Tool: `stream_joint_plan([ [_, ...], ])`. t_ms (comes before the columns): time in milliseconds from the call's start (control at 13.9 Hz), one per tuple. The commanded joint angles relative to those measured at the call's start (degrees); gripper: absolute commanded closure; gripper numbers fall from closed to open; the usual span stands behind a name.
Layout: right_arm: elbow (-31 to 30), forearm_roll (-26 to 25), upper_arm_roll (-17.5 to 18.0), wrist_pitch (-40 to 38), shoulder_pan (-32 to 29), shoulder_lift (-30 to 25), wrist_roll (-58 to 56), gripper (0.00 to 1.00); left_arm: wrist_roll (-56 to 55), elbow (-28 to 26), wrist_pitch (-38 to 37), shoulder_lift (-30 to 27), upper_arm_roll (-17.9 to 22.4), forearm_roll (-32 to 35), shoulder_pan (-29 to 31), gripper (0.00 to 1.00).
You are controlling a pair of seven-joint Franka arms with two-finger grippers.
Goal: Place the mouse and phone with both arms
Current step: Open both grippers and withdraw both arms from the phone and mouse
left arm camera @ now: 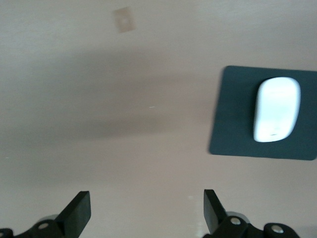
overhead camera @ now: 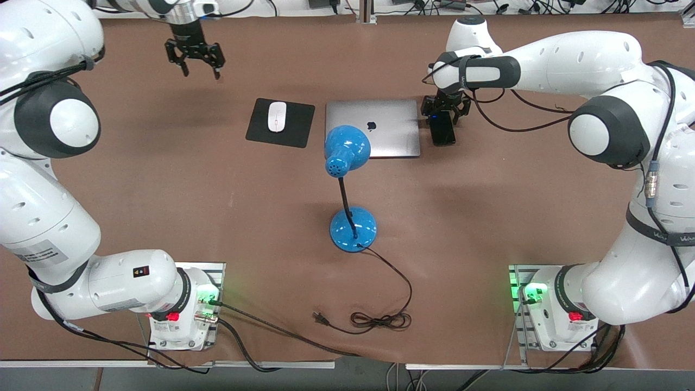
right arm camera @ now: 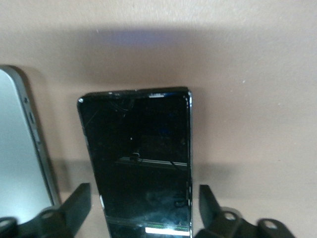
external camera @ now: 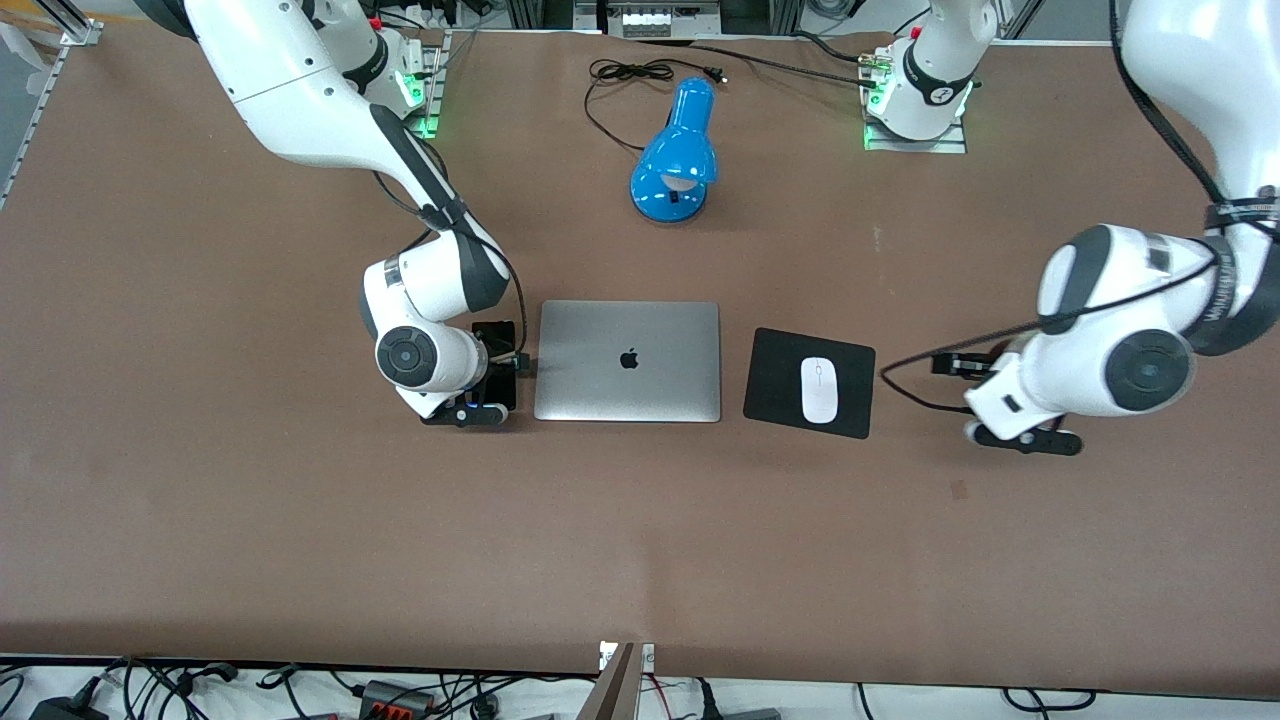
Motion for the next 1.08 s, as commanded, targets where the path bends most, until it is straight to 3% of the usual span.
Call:
stream_joint_plan([
  [0,1.2,0.9,-0.7,-3.2,-0.5,-4.4,0.6,0.0,4.6,-0.2,0.4,0.7,-0.7,0.4,4.9,0.0],
  [144,3.7,0.7,-0.7,-7.4,-2.2,-7.5,0.5,0.0,6.6,-0.1,-0.8,-2.3,-0.8,0.3,5.7,0.0],
  [359,12.9,-0.3,-0.7,-18.0,-5.7,-10.0,-0.3,0.0,6.9,3.0,-10.2,-7.5,-0.7,-0.1,5.6,0.0],
  [503,17.9,-0.3,-0.8,-22.9,-9.8,-11.3,-0.4,0.0,6.3,5.4,-14.0,-12.9,-0.4,-7.3,8.8,0.0],
  [575,19.6,-0.2,-0.7,-25.3,-12.0,-12.2,-0.5,0.0,6.9,5.2,-14.7,-15.7,-0.6,-7.5,10.0,0.0],
  [719,20.9,-0.3,-0.8,-28.9,-14.7,-14.9,-1.6,0.0,6.7,-0.4,-14.2,-22.6,-0.7,-7.9,10.1,0.0],
  [862,20.9,-3.5,-1.1,-29.4,-16.9,-18.1,-6.2,0.0,6.0,-11.3,-6.6,-30.0,-0.7,-8.3,10.1,0.0],
  [1006,20.9,-6.8,-1.5,-29.4,-17.7,-20.4,-11.1,0.0,3.6,-15.2,-6.0,-33.1,-0.7,-9.3,9.5,0.0],
])
